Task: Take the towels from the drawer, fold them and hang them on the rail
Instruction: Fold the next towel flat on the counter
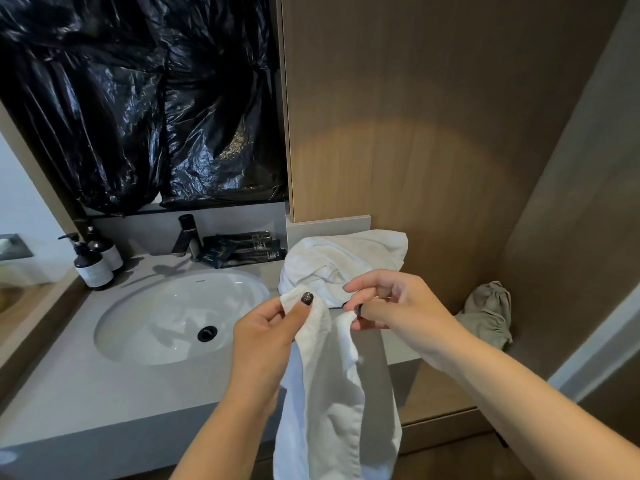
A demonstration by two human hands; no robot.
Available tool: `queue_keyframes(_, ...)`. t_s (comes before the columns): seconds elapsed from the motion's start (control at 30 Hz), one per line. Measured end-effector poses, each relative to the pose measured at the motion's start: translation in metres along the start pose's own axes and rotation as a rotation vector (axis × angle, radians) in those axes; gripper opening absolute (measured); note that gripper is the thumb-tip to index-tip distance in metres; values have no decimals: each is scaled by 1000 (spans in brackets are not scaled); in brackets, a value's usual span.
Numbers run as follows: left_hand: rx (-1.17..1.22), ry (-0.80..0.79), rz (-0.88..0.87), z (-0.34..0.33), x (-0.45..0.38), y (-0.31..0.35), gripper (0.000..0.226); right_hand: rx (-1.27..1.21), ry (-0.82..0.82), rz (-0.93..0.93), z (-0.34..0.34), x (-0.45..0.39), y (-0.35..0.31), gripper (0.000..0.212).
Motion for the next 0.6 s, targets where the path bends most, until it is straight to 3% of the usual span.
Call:
queue_keyframes(0.17,-13,-32,-27,0,3,7,15,591,30,419,-5,9,-5,36)
queue_keyframes(0.3,-1,-49,-29,4,5,13,13,704,21,698,-4,17,-12,14)
queue_keyframes(0.37,-27,-44,-54,7,3,15,14,696,90,715,3,17,-23,8)
queue_keyframes(0.43,-57,-37,-76,8,3,16,12,706,145,683,9,17,-30,19)
queue_keyframes(0.5,-63,-49,-79,5,4,18,11,628,76,555,8,17,-32,25)
queue_keyframes(0.6,-65,-97,-75,-5,8,22,20,396,-76,341,-2,18,-30,18)
Point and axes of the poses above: each hand's wrist, its own x-axis away from the middle knuckle, its own z-axis out of the back of the hand, y = z × x, the point moved 5 cm from there along -x, towards the middle knuckle, and after that the axes turned 8 degrees about x, right-handed, at the moved point
